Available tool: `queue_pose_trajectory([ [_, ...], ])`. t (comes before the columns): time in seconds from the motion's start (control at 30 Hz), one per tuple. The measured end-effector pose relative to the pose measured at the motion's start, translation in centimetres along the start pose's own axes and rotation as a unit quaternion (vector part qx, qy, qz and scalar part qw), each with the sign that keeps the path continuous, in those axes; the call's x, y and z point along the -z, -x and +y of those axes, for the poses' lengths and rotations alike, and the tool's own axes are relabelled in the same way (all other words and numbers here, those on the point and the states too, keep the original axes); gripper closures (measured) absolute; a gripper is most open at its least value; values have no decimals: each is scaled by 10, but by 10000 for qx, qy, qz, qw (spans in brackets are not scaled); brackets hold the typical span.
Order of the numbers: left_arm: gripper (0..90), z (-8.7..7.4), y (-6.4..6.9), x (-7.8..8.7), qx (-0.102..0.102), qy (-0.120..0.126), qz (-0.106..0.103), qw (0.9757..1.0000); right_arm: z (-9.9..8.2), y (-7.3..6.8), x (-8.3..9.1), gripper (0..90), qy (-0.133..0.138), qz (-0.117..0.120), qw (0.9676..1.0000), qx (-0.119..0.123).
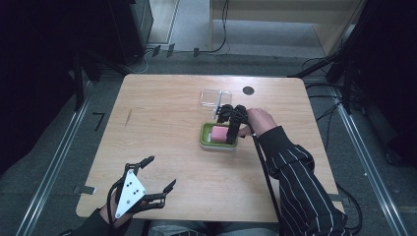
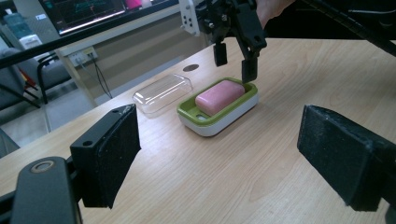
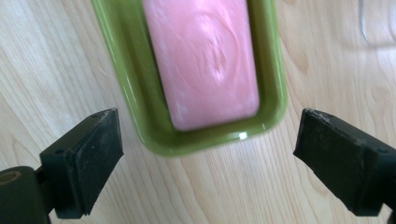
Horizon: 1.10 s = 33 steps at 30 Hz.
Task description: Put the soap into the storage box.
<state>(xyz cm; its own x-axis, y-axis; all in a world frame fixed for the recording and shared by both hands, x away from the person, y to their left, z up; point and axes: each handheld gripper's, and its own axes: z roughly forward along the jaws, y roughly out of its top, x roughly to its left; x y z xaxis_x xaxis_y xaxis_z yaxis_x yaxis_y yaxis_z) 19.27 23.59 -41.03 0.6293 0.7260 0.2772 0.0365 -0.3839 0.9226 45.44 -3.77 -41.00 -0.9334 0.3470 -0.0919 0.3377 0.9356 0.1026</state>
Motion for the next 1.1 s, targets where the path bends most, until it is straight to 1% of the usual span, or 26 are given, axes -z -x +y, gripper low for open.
queue_pose_trajectory([
  [0.1,137,0,0,-1,-12,2,-18,10000,-7,0,4,65,32,-56,9999,-156],
  [0.13,136,0,0,-1,-9,3,-20,10000,-11,-1,5,62,14,-74,9997,-240],
  [0.23,136,1,0,-1,5,15,-28,10000,-20,-4,5,57,-55,-118,9993,-344],
  [0.3,136,1,0,-2,-12,11,-44,10000,-26,-4,3,53,-132,-101,9990,-405],
  [0.37,136,1,0,-2,-9,17,-45,10000,-32,-6,3,51,-203,-93,9984,-526],
  [0.47,136,1,0,-2,3,43,-38,10000,-39,-9,3,51,-228,-124,9981,-556],
  [0.63,136,1,0,-2,5,36,-45,10000,-52,-17,6,56,-260,-170,9969,-726],
  [0.7,136,1,0,-2,1,35,-43,10000,-57,-19,6,57,-275,-176,9966,-755],
  [0.77,137,1,0,-3,-3,24,-35,10000,-64,-22,7,61,-269,-152,9959,-848],
  [0.83,136,1,0,-3,-2,32,-43,10000,-70,-25,7,62,-283,-154,9957,-868],
  [0.93,136,1,0,-3,6,36,-46,10000,-79,-30,6,66,-299,-208,9951,-923],
  [1.1,136,1,0,-3,10,40,-54,10000,-98,-39,6,76,-278,-240,9931,-1113],
])
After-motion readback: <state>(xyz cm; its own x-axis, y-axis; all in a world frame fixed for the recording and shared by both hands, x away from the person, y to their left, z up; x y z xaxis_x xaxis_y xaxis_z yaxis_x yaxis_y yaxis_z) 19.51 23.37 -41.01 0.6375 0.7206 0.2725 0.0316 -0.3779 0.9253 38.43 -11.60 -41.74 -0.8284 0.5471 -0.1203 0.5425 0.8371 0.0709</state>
